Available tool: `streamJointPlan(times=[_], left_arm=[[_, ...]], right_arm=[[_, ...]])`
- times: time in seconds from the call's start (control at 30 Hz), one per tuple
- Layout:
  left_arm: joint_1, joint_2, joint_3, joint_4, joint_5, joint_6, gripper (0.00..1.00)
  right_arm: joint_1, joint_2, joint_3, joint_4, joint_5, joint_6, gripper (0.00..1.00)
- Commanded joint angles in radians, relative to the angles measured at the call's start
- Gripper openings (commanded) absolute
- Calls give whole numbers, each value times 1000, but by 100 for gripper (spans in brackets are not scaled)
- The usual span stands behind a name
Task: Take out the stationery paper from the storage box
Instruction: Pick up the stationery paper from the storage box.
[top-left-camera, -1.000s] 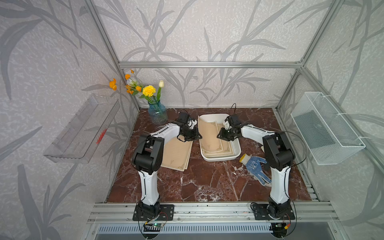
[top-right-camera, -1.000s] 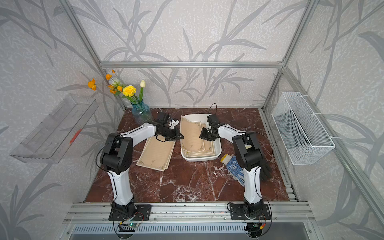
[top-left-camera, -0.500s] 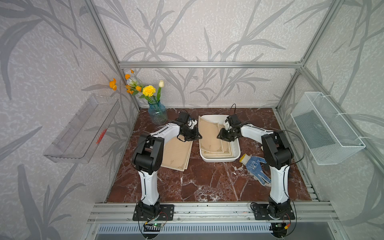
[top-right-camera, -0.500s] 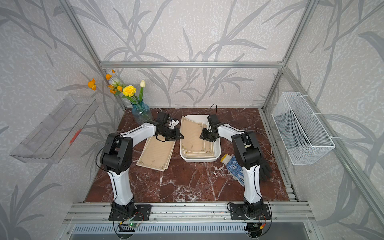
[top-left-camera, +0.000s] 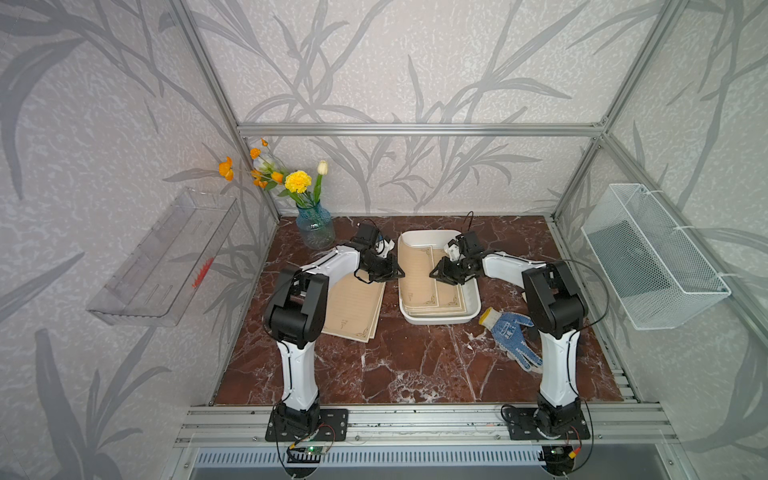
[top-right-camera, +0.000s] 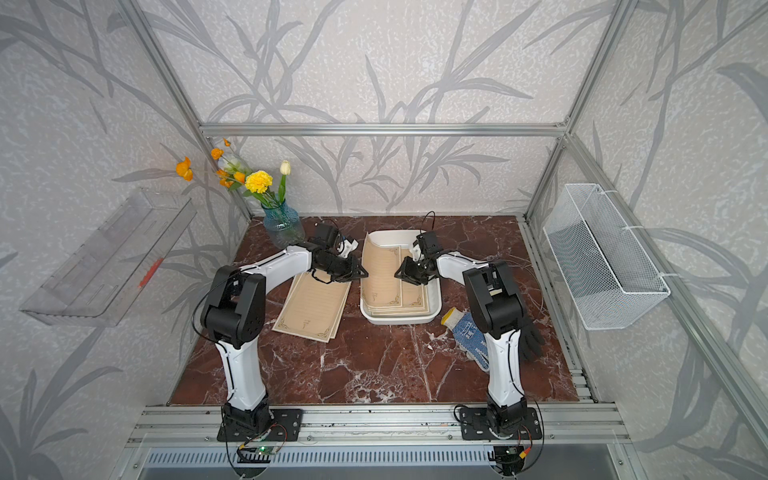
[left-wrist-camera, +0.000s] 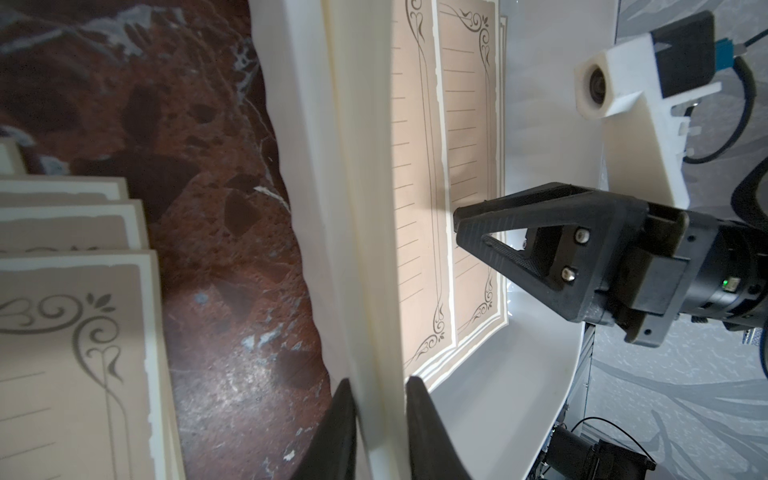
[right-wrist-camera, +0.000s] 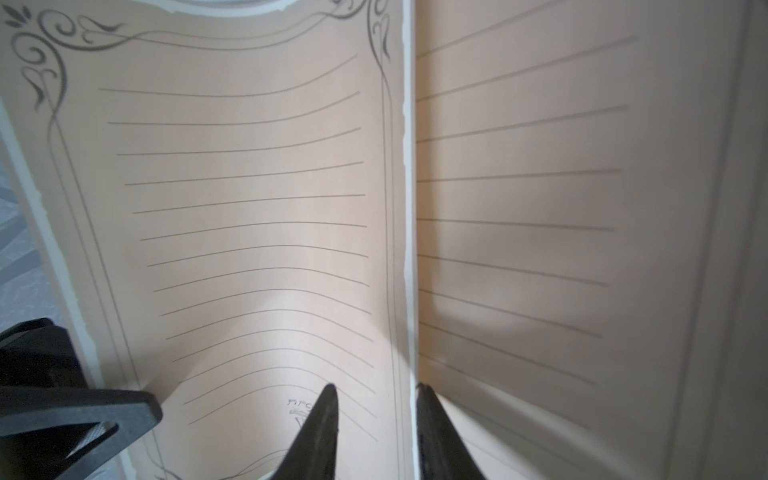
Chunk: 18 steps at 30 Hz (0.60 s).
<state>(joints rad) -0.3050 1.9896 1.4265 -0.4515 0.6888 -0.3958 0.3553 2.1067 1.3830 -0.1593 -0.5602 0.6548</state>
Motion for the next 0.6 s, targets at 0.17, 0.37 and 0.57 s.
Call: streamJointPlan(times=[0.17,0.37,0.57], left_arm=[[-6,17,34,-14,7,12,22],[-9,16,33,-13,8,13,22],[-11,20,34,-8,15,8,23]], right_arm=[[-16,-32,-65,205,-118,124,27],[-16,-5,-46,150,-113,97,22],[-16,17,-18,105,-124,87,17]])
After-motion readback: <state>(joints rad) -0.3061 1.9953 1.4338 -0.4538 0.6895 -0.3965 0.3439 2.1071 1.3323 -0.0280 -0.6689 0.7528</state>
